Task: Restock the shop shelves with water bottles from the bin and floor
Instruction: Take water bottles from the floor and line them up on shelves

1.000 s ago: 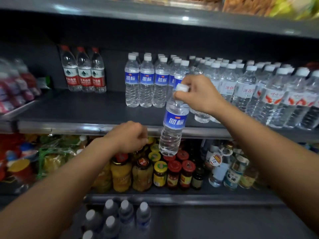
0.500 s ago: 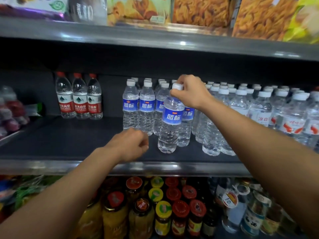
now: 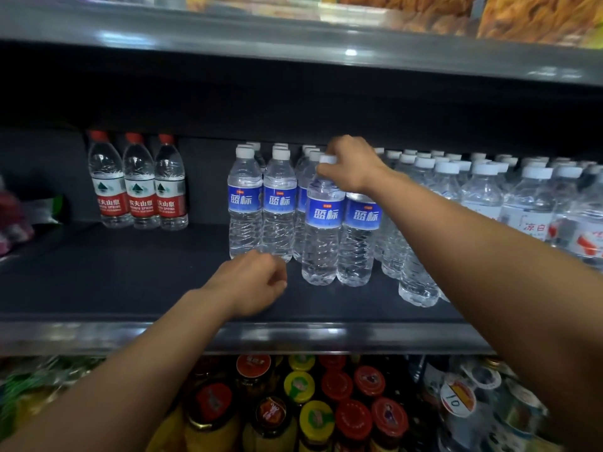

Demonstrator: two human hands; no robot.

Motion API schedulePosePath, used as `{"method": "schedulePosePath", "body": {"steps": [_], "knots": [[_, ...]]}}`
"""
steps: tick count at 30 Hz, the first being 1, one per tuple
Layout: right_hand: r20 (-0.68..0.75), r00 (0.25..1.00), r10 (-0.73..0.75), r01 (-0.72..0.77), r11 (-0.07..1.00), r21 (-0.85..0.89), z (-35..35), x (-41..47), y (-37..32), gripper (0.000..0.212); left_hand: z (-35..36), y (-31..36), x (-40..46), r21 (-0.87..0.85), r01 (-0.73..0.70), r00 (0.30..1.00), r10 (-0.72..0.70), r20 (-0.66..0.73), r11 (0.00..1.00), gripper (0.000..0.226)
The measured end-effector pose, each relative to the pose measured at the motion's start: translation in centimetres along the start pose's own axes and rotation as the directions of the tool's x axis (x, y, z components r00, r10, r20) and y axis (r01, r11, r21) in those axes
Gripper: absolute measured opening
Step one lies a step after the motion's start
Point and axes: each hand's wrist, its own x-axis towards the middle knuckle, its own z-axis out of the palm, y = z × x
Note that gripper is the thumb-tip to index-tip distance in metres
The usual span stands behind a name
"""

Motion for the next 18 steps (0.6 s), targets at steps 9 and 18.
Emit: {"method": "schedulePosePath", "body": {"steps": [9,18], "knots": [[0.009,1.0,0.024,-0.023,0.999,-0.042,0.4,0.6,0.0,0.038,0.1,-0.6,0.3,0.02,0.017,1.0,-0.017,-0.004,1.0,0.014],[-0.005,0.999,-0.033,0.033,0.999,-0.041,-0.7,-3.7,-1.2,0.043,-1.3,0.6,-1.3,0.005,0.009,0.999,-0.009,-0.039,1.0,0.014]]}}
